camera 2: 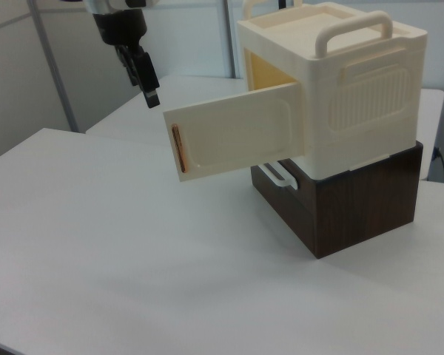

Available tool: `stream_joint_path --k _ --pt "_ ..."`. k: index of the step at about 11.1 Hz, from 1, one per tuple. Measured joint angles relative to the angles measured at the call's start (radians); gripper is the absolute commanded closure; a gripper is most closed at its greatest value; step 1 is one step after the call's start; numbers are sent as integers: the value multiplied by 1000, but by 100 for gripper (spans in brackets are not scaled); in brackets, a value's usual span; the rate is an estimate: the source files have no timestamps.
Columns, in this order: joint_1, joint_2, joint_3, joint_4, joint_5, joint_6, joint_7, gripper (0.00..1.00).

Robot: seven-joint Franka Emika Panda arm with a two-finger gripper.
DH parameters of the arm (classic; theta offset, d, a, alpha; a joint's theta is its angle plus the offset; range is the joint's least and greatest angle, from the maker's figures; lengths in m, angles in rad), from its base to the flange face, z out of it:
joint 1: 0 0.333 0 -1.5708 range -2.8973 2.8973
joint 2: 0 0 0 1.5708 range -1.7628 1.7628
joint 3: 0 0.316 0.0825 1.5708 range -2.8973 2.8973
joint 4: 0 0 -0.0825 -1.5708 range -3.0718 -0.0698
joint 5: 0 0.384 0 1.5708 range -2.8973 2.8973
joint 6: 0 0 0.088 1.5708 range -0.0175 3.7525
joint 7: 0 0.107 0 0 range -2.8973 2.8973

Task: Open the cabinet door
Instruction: 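Release the door and lift the gripper away from the cabinet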

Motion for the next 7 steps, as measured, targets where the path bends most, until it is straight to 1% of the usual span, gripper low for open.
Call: stream_joint_path --k 2,5,7 --pt "22 0 2 0 0 -41 -102 0" --pt "22 6 21 -12 0 -93 -337 0" --pt "44 15 23 -41 -1 -85 -398 0"
